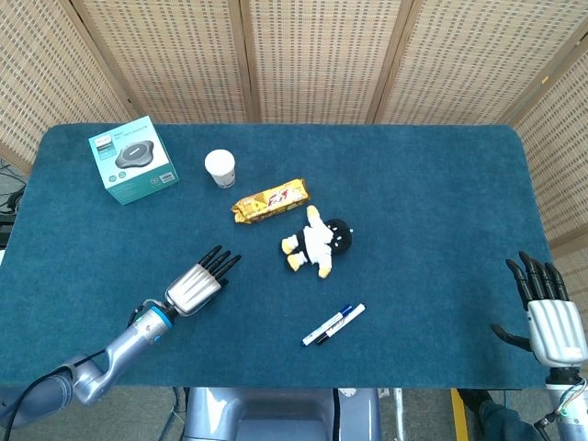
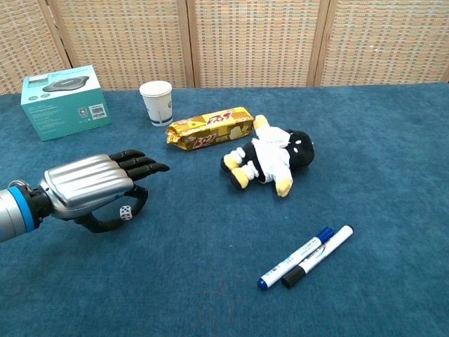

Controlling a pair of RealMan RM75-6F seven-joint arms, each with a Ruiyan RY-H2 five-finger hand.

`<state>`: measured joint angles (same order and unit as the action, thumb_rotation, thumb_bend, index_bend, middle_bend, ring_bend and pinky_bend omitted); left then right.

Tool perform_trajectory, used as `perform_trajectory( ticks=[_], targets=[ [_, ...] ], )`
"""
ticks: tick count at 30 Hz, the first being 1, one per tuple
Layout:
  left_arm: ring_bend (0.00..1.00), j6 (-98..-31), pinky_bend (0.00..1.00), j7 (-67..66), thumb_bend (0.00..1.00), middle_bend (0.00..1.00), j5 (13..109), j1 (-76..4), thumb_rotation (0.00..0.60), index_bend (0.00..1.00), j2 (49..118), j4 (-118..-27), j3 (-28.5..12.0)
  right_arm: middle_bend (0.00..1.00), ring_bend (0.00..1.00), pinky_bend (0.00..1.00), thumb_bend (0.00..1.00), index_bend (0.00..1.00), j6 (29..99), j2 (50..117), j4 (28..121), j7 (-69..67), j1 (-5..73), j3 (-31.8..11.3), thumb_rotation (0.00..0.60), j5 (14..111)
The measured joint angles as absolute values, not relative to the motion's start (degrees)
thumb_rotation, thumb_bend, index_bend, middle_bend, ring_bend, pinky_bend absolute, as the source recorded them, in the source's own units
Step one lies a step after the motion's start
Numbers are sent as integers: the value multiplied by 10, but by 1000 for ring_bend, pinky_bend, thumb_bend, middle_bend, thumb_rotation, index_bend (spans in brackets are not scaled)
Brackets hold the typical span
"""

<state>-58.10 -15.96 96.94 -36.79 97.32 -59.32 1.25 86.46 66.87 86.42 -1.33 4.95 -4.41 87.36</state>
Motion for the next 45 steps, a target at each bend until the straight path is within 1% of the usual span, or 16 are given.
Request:
perform_trajectory(
  ticks=[10, 16, 22, 29, 30, 31, 33, 34, 35, 45],
  targets=[
    [0, -595, 0, -172, 426, 0, 958, -366, 600, 576, 959, -603, 11, 0, 0, 0, 53, 0, 863, 668, 864, -16, 50, -44, 600, 872],
    [0, -621, 0, -176, 424, 0, 960, -365, 600, 578, 933, -628, 6, 0, 0, 0, 53, 0, 864, 667, 866, -16, 50, -44, 600, 874],
    [0, -665, 0, -188, 417, 0, 963, -362, 600, 578, 872, -702, -12, 0, 0, 0, 53, 0, 867, 665, 869, -18, 49, -42, 600, 877],
    [0, -711, 0, -209, 407, 0, 953, -354, 600, 574, 757, -842, -51, 0, 0, 0, 53, 0, 871, 663, 873, -20, 47, -41, 600, 880],
    [0, -715, 0, -211, 400, 0, 950, -352, 600, 510, 742, -861, -56, 0, 0, 0, 53, 0, 872, 662, 874, -20, 47, -41, 600, 881],
    [0, -718, 0, -212, 393, 0, 946, -351, 600, 422, 728, -878, -62, 0, 0, 0, 53, 0, 872, 662, 874, -20, 46, -41, 600, 881],
    [0, -724, 0, -212, 370, 0, 935, -349, 600, 95, 697, -913, -74, 0, 0, 0, 53, 0, 873, 662, 874, -20, 46, -41, 600, 882],
    [0, -726, 0, -211, 364, 0, 930, -348, 600, 32, 687, -925, -79, 0, 0, 0, 53, 0, 872, 662, 874, -20, 46, -40, 600, 881],
    [0, -727, 0, -208, 358, 0, 923, -347, 600, 0, 679, -935, -84, 0, 0, 0, 53, 0, 872, 662, 874, -20, 46, -40, 600, 881],
    [0, -725, 0, -178, 346, 0, 911, -345, 600, 0, 676, -935, -88, 0, 0, 0, 53, 0, 867, 663, 874, -17, 48, -40, 600, 880]
  ],
)
